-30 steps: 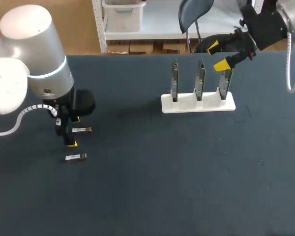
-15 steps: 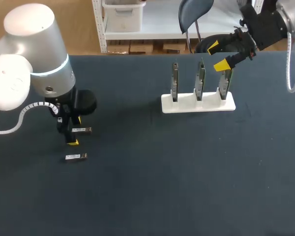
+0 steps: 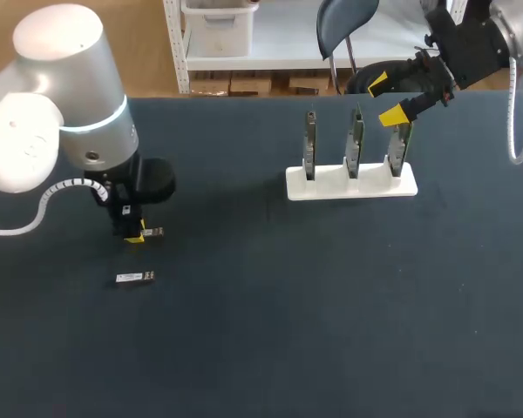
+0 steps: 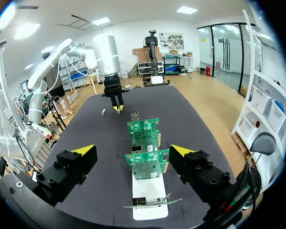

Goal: Pick up the optical module with the left hand, and insert it into the network port with the right hand.

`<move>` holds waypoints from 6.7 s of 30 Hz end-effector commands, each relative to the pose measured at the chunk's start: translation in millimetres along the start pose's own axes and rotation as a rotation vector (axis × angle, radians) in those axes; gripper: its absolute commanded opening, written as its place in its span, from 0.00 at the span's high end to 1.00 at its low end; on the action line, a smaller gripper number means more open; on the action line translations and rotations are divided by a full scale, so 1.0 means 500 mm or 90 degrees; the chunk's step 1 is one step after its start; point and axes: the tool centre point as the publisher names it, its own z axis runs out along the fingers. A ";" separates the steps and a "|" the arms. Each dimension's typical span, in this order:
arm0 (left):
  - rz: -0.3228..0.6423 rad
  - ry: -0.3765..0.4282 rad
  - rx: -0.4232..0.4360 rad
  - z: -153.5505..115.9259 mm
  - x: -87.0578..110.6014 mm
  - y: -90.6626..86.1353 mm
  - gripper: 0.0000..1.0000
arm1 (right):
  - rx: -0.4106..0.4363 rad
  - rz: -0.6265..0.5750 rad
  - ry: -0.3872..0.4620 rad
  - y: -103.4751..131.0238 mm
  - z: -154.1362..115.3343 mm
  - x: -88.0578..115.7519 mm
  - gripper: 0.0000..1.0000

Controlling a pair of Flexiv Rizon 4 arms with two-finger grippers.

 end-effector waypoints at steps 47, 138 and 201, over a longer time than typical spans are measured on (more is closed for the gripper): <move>-0.095 -0.716 -0.141 -0.462 -0.499 0.289 1.00 | -0.001 0.000 0.000 -0.002 0.001 0.000 0.00; -0.043 -0.902 0.063 -0.371 -0.781 0.156 1.00 | -0.001 0.000 0.000 -0.002 0.001 0.000 0.00; -0.064 -0.903 0.102 -0.354 -0.786 0.165 1.00 | -0.001 0.000 0.000 -0.002 0.001 0.000 0.00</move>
